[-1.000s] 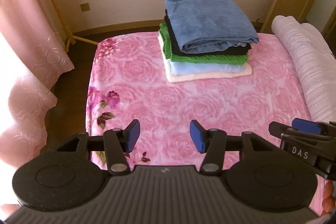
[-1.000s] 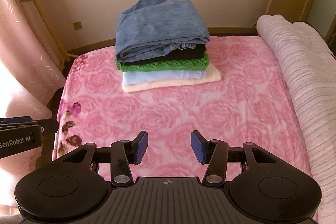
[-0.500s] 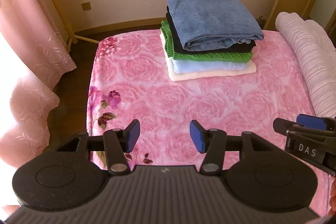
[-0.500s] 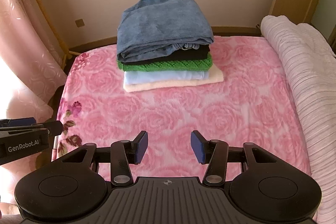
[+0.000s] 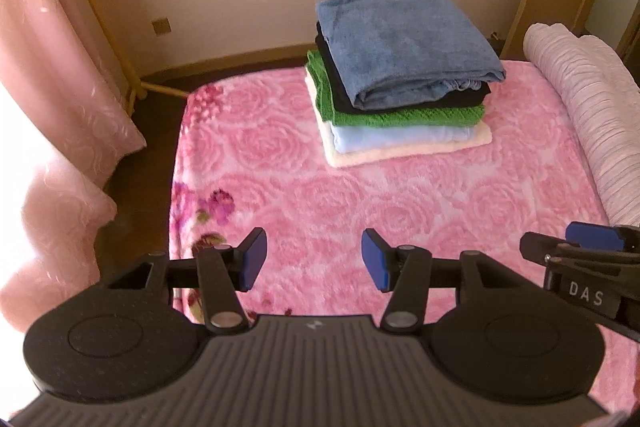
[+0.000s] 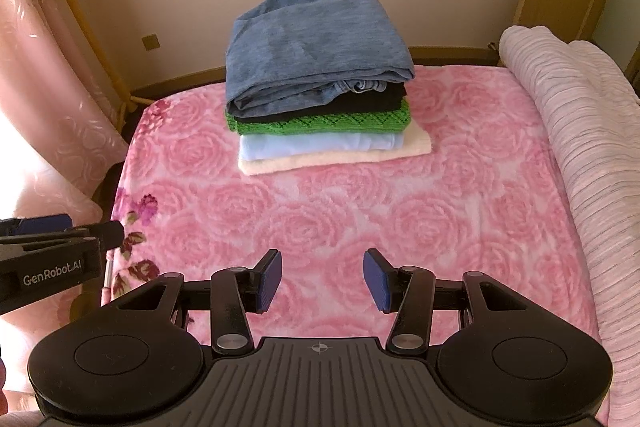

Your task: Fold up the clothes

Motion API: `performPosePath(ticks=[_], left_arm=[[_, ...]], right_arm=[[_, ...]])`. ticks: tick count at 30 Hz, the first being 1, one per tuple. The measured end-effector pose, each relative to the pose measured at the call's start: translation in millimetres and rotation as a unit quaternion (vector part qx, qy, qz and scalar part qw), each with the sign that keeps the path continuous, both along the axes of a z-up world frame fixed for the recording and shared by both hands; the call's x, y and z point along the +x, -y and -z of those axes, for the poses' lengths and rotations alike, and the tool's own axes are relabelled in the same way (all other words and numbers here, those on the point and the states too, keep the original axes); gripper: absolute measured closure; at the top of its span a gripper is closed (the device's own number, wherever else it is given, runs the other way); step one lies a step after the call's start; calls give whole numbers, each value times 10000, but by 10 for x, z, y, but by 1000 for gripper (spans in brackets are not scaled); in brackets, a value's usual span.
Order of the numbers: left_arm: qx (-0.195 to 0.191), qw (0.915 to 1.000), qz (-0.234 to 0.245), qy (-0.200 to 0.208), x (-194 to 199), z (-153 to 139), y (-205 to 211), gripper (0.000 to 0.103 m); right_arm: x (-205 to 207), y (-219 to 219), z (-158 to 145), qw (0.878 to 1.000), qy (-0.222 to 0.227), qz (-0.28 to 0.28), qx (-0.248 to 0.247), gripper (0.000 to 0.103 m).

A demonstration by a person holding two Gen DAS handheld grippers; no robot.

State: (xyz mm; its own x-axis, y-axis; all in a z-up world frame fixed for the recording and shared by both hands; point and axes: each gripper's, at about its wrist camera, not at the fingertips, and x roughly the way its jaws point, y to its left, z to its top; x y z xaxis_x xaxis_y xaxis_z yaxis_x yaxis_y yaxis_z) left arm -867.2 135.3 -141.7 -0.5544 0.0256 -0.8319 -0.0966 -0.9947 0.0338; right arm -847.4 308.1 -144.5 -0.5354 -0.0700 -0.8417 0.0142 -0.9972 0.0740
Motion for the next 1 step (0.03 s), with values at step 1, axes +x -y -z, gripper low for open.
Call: performPosePath(ticks=[1], left_arm=[[8,10000,15,-25,-4,-13,4,55]], right_arm=[[8,9,-13,10000,-18,22,5,54]])
